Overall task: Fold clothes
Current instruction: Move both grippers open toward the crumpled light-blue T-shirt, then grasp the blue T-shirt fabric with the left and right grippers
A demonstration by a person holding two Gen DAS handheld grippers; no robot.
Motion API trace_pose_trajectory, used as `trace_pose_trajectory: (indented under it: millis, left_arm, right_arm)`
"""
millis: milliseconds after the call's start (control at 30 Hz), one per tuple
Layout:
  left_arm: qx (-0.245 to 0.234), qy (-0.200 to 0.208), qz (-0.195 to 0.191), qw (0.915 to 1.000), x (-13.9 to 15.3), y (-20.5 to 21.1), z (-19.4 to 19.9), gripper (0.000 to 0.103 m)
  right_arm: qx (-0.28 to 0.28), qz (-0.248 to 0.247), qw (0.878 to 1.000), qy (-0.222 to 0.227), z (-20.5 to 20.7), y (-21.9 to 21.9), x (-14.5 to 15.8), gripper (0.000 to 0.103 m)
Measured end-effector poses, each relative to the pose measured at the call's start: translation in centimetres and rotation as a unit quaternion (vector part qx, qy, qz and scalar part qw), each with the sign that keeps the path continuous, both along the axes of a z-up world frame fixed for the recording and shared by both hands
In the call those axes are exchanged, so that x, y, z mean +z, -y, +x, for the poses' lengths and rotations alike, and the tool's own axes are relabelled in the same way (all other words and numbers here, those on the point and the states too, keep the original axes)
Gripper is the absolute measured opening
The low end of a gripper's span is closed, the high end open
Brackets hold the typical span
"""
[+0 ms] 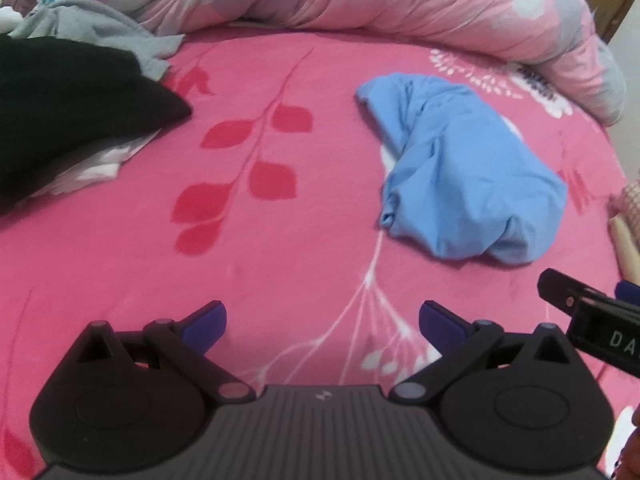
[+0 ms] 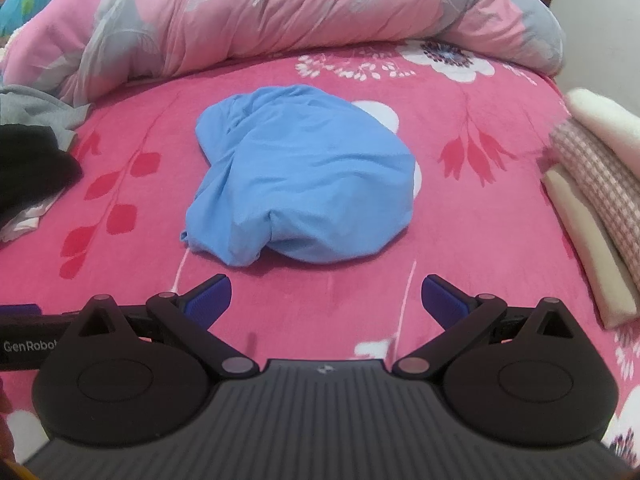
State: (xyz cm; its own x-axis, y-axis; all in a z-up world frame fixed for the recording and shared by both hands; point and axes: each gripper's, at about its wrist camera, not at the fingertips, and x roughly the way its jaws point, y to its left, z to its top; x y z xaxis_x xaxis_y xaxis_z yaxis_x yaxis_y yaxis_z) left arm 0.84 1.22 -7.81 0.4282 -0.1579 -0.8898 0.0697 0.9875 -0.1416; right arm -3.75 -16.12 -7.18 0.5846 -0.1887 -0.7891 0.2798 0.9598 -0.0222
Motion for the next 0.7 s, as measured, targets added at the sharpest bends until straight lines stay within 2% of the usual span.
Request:
trace_pose_trajectory:
  millis: [200, 300, 400, 467, 600, 700]
  left_arm:
    - [-0.004, 0.030, -0.058, 0.9979, -0.8, 0.5, 2.6, 0.103]
    - [-0.004, 0.042, -0.066, 0.9969, -1.4, 1.3, 4.4, 0.102]
    - [-0.019, 0.060, -0.060, 0.9962, -1.9, 2.4, 6.3, 0.089]
    - [-0.030, 0.063, -0.062, 0.9956, -2.4, 3.3, 7.3, 0.075]
    - [-0.054, 0.067, -0.064, 0.9942, -3.9, 5.0, 9.0, 0.064]
    - [-0.069, 0.042, -0.062, 0.9948, -5.7, 6.4, 9.9, 0.059]
  right_arm:
    - [0.070, -0.026, 0.996, 0.043, 2.1, 1.8, 0.3, 0.102]
    - [0.105, -0.032, 0.992, 0.066, 4.1, 3.4, 0.3, 0.101]
    - [0.133, -0.031, 0.987, 0.080, 6.6, 4.6, 0.0, 0.099]
    - [0.150, -0.025, 0.985, 0.080, 8.3, 5.2, -0.5, 0.096]
    - [0.179, 0.003, 0.981, 0.068, 11.0, 5.9, -2.0, 0.083]
    - [0.181, 0.024, 0.983, 0.027, 12.9, 6.7, -4.2, 0.078]
